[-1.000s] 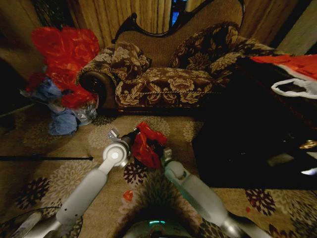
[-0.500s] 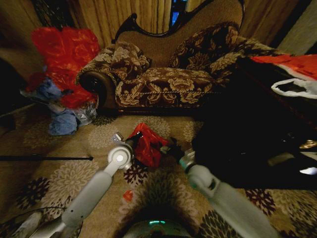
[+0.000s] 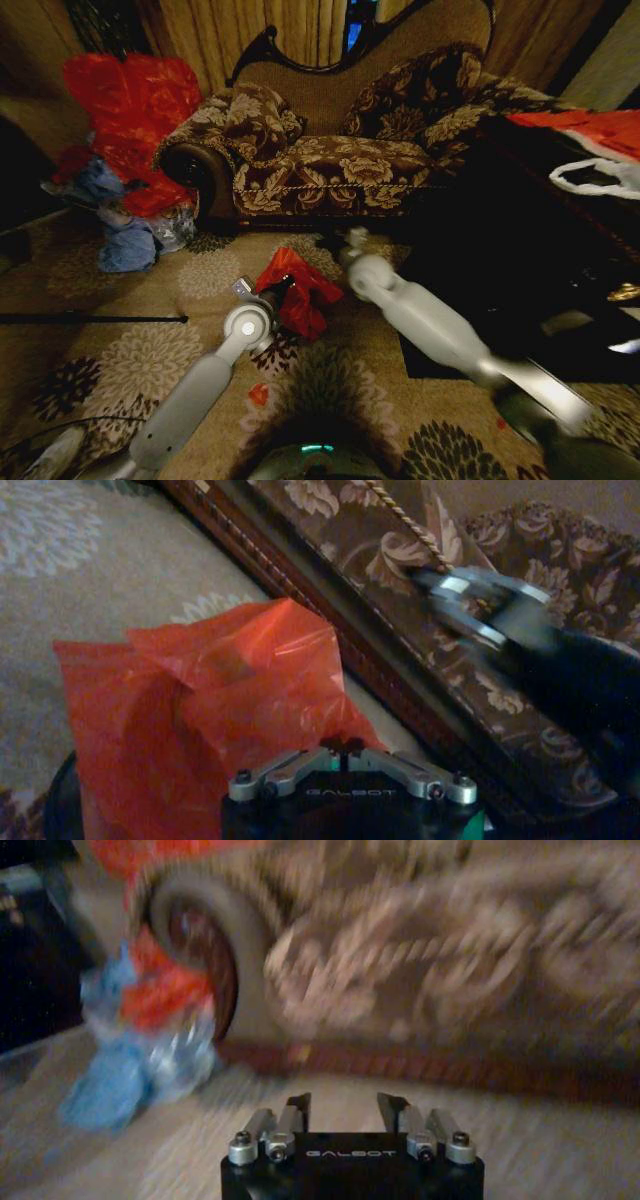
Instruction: Place a garbage bag over the trash bin.
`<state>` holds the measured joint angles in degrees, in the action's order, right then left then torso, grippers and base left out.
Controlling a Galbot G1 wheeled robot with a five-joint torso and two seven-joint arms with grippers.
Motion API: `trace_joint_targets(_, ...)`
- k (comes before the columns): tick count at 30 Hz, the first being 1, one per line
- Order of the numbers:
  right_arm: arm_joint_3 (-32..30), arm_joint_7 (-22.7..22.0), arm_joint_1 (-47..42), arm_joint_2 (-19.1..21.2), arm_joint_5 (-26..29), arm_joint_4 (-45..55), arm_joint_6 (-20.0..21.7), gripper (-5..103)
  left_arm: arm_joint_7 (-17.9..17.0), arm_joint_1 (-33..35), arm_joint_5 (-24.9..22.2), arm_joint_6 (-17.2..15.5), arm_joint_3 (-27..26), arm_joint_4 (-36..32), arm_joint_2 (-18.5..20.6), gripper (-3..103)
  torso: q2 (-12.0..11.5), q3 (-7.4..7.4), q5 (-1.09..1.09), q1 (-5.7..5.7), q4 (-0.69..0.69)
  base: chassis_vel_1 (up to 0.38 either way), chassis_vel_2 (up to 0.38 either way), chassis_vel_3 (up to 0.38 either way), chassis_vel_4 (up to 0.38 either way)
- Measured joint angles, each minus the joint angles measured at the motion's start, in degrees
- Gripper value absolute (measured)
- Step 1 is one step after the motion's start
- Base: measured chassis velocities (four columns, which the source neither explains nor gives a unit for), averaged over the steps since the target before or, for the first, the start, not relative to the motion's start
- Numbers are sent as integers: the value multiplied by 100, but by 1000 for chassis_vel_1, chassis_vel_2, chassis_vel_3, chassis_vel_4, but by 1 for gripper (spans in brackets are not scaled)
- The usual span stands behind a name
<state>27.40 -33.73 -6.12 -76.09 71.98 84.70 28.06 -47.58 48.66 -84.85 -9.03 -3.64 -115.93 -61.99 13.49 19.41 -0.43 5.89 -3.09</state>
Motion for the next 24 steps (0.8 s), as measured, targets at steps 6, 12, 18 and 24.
trace_joint_targets(6,-19,42,439,-417,1274,-976,1013,21,-73,96,-3,-46,-43,-205,86,0,0,-1,0,-1,-3,0,0,0,0)
trace_joint_targets(12,38,81,828,-616,2154,-1793,1407,5,-126,221,42,-104,-75,-324,151,0,0,-1,0,-2,-1,0,0,0,0)
trace_joint_targets(18,39,66,727,-869,2076,-2406,1425,0,-114,203,51,-140,7,-315,-24,0,0,-1,2,-1,-5,0,0,0,0)
trace_joint_targets(24,117,225,405,-1266,1450,-2973,1350,0,-112,212,49,-148,-16,-310,-142,0,0,-1,1,-1,0,0,0,0,0)
